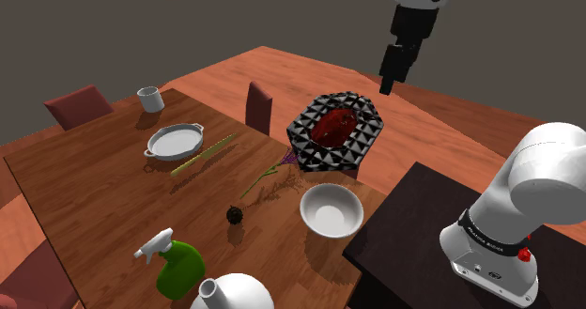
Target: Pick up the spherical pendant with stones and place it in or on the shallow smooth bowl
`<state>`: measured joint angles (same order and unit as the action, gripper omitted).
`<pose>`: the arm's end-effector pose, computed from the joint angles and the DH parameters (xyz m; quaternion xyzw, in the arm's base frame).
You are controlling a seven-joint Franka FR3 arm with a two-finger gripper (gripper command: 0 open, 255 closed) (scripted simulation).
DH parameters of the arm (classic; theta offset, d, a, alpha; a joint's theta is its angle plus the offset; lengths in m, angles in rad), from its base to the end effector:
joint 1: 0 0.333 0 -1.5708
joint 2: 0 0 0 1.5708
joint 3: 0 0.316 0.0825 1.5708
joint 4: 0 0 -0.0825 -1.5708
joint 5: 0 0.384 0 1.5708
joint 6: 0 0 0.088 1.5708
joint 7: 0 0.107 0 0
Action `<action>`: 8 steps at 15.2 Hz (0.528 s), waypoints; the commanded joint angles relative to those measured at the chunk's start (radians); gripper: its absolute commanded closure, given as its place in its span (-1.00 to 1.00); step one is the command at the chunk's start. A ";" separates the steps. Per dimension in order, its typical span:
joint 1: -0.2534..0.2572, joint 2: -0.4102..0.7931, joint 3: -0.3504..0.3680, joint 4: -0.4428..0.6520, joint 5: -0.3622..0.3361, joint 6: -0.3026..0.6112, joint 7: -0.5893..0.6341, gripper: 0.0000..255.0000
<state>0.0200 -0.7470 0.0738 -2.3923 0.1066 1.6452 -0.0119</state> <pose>0.3207 0.0463 0.5669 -0.9988 -0.0390 0.0015 0.0281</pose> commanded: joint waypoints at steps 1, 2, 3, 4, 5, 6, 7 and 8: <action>0.000 0.000 0.000 0.000 0.000 0.000 0.000 -1.00; 0.004 0.026 0.016 -0.001 0.009 0.023 0.016 -1.00; 0.008 0.054 0.032 -0.002 0.017 0.046 0.032 -1.00; 0.011 0.083 0.047 -0.001 0.025 0.069 0.048 -1.00; 0.015 0.112 0.063 0.002 0.032 0.091 0.064 -1.00; 0.018 0.143 0.078 0.005 0.038 0.114 0.080 -1.00; 0.020 0.175 0.094 0.010 0.044 0.136 0.096 -1.00; 0.023 0.207 0.109 0.017 0.049 0.158 0.112 -1.00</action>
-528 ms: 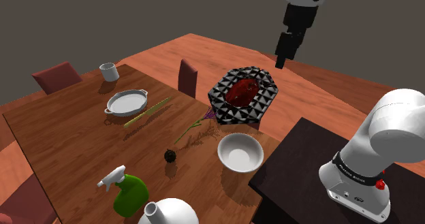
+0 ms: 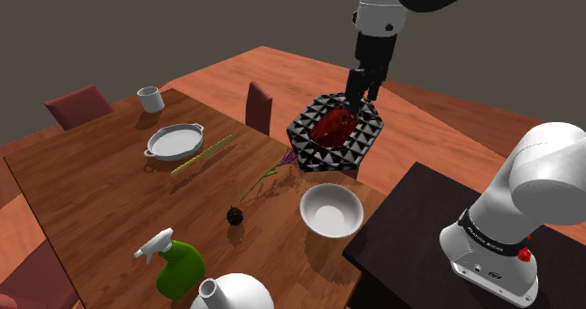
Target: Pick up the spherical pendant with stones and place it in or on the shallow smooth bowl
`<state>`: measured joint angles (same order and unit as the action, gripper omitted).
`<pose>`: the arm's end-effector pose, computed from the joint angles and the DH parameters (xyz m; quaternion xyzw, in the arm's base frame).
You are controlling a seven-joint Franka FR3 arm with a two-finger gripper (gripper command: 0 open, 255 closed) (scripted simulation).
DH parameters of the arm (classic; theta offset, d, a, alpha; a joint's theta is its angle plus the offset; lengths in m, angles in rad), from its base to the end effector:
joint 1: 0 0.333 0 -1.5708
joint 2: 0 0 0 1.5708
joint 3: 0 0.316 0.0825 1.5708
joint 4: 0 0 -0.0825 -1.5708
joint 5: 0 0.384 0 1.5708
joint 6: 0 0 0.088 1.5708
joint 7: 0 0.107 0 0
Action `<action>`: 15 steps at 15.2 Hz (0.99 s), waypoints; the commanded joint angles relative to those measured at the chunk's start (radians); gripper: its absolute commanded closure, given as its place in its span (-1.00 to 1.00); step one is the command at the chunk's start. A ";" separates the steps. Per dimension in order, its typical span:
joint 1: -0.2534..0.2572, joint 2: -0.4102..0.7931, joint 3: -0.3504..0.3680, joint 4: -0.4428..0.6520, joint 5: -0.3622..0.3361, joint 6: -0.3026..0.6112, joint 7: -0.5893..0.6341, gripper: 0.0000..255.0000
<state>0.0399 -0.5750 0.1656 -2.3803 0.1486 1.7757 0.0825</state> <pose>0.3649 0.0965 0.5212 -0.9990 -0.0312 0.0206 0.0251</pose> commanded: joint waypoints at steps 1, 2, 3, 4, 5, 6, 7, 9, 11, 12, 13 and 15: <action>0.006 0.069 0.031 0.012 0.010 0.048 0.034 -1.00; 0.008 0.103 0.046 0.021 0.013 0.069 0.051 -1.00; 0.010 0.138 0.060 0.031 0.015 0.089 0.067 -1.00; 0.012 0.174 0.074 0.042 0.016 0.109 0.084 -1.00; 0.014 0.210 0.087 0.055 0.015 0.128 0.101 -1.00; 0.016 0.247 0.101 0.069 0.014 0.147 0.119 -1.00; 0.017 0.285 0.113 0.084 0.011 0.165 0.137 -1.00; 0.021 0.363 0.137 0.117 0.001 0.198 0.173 -1.00; 0.026 0.442 0.158 0.156 -0.013 0.227 0.211 -1.00; 0.030 0.483 0.167 0.177 -0.022 0.240 0.231 -1.00; 0.033 0.523 0.175 0.199 -0.033 0.253 0.251 -1.00; 0.043 0.606 0.189 0.247 -0.056 0.274 0.290 -1.00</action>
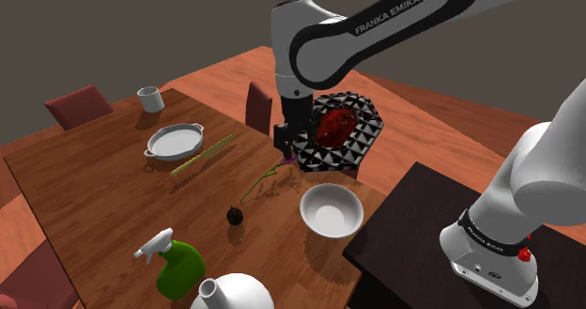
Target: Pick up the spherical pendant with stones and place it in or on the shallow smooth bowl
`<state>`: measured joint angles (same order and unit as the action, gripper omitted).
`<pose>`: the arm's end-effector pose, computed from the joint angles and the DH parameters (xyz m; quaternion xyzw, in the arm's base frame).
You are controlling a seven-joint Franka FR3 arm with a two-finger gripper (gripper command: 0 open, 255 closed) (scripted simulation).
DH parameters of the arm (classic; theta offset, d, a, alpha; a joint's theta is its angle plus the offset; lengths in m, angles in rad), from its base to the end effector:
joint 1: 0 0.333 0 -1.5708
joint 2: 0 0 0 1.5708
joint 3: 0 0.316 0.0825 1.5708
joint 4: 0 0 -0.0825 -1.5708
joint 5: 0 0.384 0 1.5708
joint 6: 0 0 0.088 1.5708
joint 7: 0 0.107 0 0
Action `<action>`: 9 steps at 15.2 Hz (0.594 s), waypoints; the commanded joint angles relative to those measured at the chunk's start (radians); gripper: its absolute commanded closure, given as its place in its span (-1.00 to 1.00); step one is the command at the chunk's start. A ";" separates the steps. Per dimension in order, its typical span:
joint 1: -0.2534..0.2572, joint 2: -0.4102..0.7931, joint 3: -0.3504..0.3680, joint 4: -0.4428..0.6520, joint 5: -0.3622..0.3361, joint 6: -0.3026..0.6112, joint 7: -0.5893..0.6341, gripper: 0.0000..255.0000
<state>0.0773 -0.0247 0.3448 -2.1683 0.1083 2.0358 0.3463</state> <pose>0.4702 0.2183 0.3958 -0.9975 -0.0107 0.0665 0.0193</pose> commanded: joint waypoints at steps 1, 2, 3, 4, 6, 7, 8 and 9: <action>0.012 0.097 0.014 0.061 -0.028 0.022 0.046 -1.00; 0.019 0.139 0.018 0.088 -0.041 0.030 0.066 -1.00; 0.027 0.181 0.020 0.117 -0.054 0.036 0.085 -1.00; 0.037 0.223 0.022 0.147 -0.067 0.041 0.103 -1.00; 0.057 0.307 0.021 0.210 -0.093 0.047 0.138 -1.00; 0.068 0.349 0.020 0.244 -0.105 0.048 0.155 -1.00; 0.080 0.391 0.018 0.279 -0.117 0.048 0.170 -1.00; 0.093 0.433 0.015 0.316 -0.127 0.046 0.185 -1.00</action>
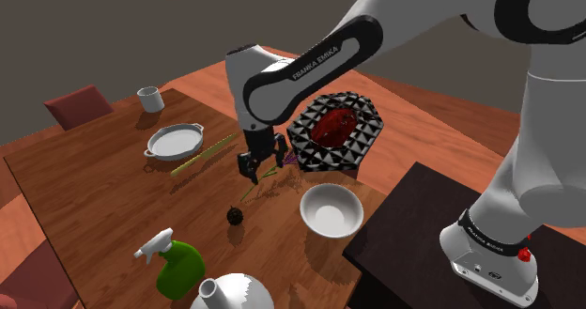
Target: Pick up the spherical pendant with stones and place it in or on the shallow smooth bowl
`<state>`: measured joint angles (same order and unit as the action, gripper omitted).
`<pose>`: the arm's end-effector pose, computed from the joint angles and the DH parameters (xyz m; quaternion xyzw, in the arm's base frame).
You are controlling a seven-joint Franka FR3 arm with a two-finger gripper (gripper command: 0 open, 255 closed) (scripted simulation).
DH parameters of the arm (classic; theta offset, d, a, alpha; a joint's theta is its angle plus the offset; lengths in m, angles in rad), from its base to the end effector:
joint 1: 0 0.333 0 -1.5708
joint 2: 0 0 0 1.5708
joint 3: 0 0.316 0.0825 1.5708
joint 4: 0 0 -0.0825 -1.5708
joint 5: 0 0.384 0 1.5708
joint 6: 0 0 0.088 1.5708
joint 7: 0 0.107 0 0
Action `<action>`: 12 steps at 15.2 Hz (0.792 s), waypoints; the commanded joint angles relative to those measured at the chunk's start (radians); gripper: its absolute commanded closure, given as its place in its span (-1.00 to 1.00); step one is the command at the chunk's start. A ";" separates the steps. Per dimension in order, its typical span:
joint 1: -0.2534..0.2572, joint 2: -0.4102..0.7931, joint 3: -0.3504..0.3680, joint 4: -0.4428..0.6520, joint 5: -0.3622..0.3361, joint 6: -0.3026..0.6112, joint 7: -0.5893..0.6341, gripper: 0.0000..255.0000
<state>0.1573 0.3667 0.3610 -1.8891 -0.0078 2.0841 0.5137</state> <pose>0.5344 0.2919 0.3122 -0.9954 0.0018 0.0943 0.0164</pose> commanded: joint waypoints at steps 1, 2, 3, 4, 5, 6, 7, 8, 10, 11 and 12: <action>0.026 0.084 -0.005 0.076 -0.021 -0.005 0.031 -1.00; 0.039 0.127 -0.009 0.116 -0.031 -0.009 0.043 -1.00; 0.052 0.169 -0.013 0.158 -0.039 -0.015 0.055 -1.00; 0.066 0.212 -0.017 0.201 -0.047 -0.022 0.066 -1.00; 0.080 0.255 -0.022 0.247 -0.054 -0.030 0.076 -1.00; 0.094 0.299 -0.026 0.296 -0.060 -0.040 0.085 -1.00; 0.109 0.344 -0.031 0.346 -0.066 -0.051 0.093 -1.00; 0.123 0.390 -0.036 0.400 -0.071 -0.064 0.100 -1.00; 0.154 0.485 -0.045 0.518 -0.079 -0.097 0.113 -1.00; 0.170 0.535 -0.049 0.584 -0.082 -0.117 0.118 -1.00; 0.186 0.588 -0.054 0.656 -0.085 -0.139 0.122 -1.00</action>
<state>0.3217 0.9012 0.3107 -1.3026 -0.0892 1.9642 0.6246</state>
